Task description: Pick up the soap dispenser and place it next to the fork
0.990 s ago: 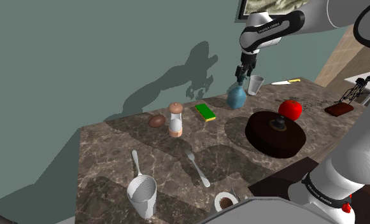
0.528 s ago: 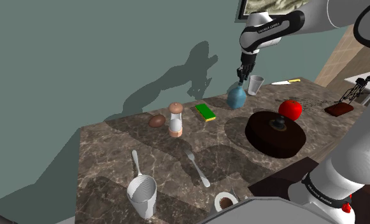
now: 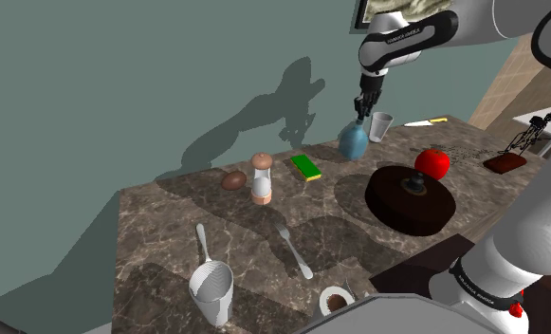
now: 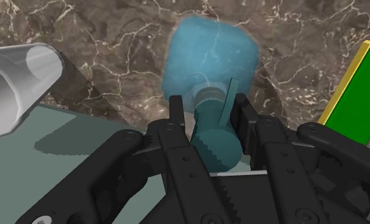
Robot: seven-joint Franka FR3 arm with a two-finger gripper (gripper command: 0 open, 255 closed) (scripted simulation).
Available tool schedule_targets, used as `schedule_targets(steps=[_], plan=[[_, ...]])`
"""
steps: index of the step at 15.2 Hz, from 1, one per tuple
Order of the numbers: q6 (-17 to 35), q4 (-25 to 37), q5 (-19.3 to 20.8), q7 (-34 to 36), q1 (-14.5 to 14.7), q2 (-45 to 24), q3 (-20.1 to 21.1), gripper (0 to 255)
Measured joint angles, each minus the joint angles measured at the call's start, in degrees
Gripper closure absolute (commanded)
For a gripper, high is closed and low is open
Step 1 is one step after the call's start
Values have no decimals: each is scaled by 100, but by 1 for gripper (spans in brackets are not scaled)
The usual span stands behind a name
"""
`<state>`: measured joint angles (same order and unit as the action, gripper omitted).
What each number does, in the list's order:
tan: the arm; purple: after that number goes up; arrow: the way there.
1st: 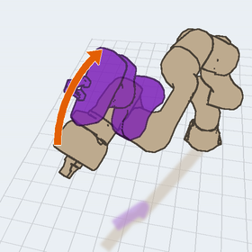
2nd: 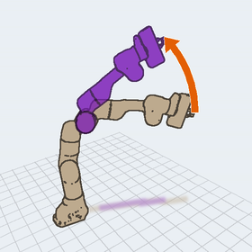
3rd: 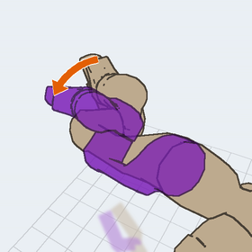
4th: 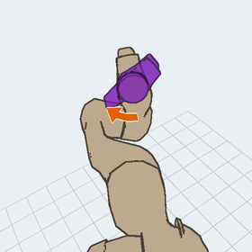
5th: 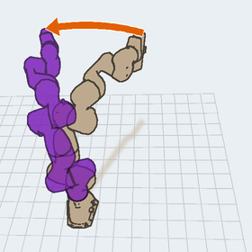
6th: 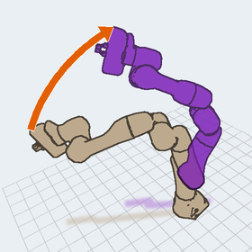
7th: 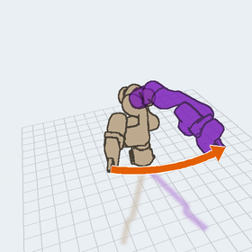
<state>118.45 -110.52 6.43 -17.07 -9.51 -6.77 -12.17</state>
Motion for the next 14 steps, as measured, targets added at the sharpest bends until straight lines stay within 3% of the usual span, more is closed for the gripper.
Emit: schedule_targets(steps=[14], plan=[[-1030,834,-2,-85,18,203,8,255]])
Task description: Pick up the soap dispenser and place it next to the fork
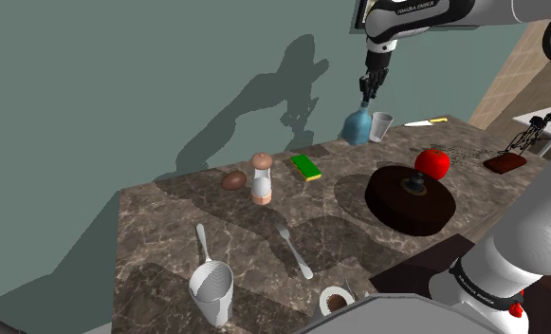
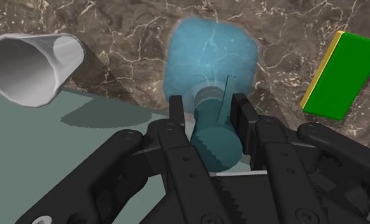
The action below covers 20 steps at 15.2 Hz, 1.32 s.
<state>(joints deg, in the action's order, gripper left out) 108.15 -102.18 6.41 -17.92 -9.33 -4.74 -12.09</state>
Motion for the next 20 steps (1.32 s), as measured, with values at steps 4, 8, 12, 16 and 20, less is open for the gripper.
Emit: schedule_targets(steps=[4,8,12,16,20], plan=[[-310,281,-4,-22,8,30,6,255],[-602,560,-8,-48,12,44,9,255],[-923,933,-26,-101,2,-5,1,255],[-1239,1280,-37,-122,9,-37,7,255],[-1579,1691,-55,-189,-8,-103,-6,255]])
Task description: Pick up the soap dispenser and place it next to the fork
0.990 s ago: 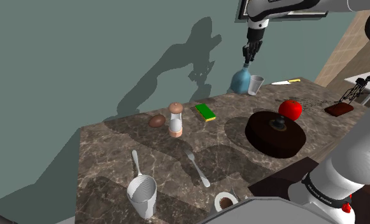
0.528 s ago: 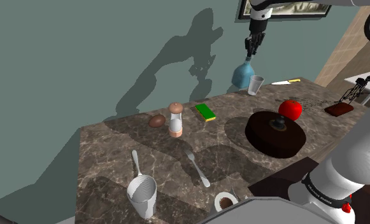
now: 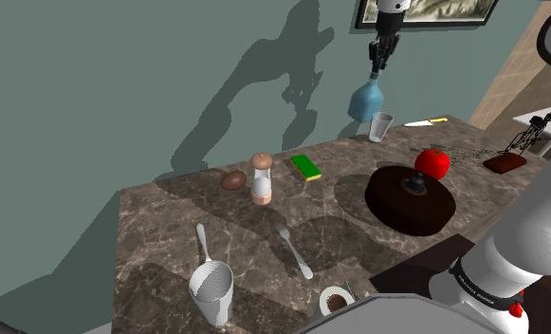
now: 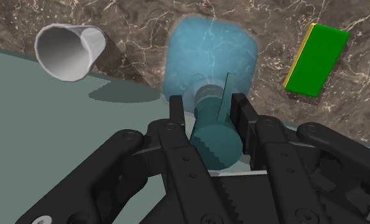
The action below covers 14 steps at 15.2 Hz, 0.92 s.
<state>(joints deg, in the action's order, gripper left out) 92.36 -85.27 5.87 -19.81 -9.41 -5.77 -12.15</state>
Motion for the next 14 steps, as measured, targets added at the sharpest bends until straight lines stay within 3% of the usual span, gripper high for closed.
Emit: schedule_targets(steps=[14], plan=[[-1273,1791,-108,-194,-70,-514,-33,255]])
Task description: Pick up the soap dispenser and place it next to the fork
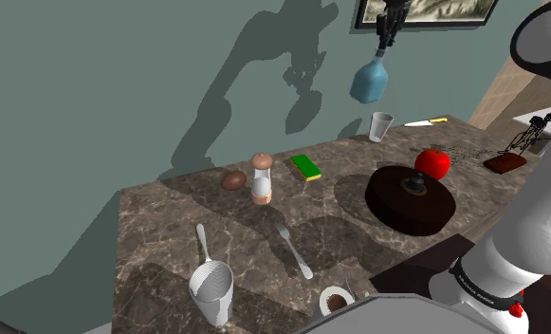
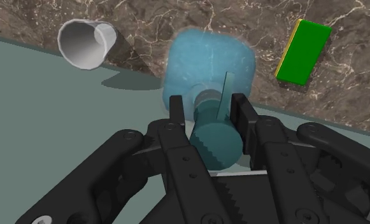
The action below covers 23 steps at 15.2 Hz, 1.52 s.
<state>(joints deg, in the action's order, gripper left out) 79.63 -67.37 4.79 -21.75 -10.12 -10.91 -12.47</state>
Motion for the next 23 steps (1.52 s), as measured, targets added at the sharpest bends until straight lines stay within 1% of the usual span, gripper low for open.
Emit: schedule_targets(steps=[5,8,14,16,18,23], plan=[[-553,907,-73,-82,-60,-356,-17,255],[-440,296,49,146,139,125,63,255],[-253,-1115,283,929,622,1271,418,255],[-271,-1395,310,1227,765,1534,580,255],[-216,-1843,331,1479,871,1896,718,255],[-294,-2418,279,2161,1135,2463,1131,255]])
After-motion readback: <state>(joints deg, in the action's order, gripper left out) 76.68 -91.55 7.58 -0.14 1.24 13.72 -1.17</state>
